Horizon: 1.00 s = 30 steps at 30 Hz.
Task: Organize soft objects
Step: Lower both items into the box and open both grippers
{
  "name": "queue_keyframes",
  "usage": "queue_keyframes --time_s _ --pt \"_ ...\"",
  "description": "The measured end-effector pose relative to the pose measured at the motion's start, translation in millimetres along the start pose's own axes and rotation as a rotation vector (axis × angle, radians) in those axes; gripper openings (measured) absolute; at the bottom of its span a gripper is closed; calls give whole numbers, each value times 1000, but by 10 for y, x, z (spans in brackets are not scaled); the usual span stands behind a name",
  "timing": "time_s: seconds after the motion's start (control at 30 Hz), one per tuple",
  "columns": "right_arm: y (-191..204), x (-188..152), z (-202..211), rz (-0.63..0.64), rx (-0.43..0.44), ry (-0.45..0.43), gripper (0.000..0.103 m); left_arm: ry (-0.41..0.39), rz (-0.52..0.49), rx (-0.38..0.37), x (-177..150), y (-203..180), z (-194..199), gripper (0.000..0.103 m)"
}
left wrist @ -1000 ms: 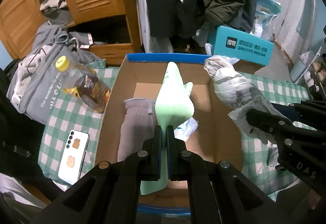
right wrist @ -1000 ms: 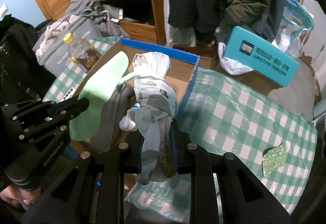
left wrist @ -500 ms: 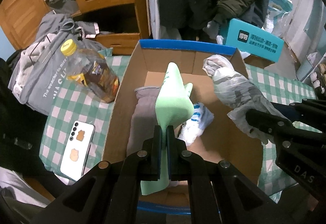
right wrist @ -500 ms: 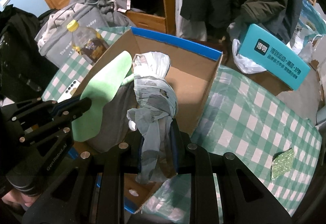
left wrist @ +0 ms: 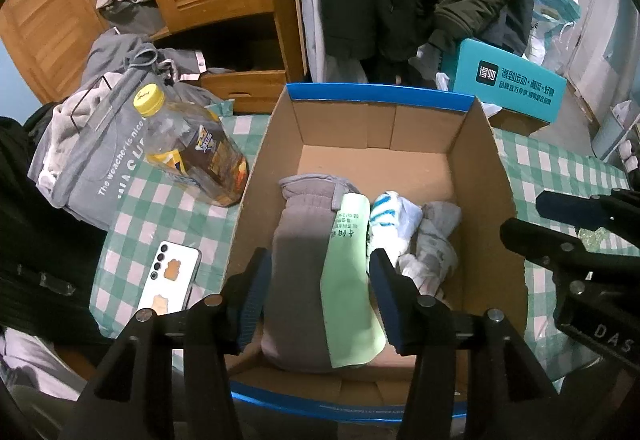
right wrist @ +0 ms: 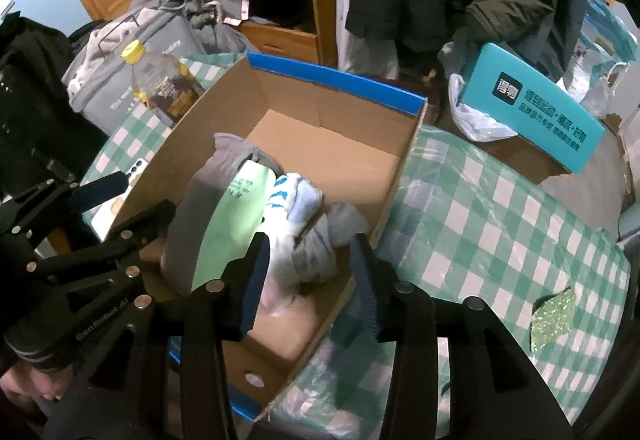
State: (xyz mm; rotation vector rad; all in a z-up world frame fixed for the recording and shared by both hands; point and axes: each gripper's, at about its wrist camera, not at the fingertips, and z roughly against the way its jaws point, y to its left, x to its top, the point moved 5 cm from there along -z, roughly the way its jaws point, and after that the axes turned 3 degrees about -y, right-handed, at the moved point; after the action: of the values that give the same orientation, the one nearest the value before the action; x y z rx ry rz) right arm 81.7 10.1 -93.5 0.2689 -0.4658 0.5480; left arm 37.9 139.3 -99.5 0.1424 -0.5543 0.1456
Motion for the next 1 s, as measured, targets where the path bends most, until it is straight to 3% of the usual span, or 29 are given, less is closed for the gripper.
queue_keyframes --time_s 0.3,1.0 --pt "-58 -16 93 -5 -12 -21 52 -4 -24 0 2 -85 19 58" --pt "-480 -253 311 -70 -61 -39 59 -36 -92 -40 61 -515 160 69"
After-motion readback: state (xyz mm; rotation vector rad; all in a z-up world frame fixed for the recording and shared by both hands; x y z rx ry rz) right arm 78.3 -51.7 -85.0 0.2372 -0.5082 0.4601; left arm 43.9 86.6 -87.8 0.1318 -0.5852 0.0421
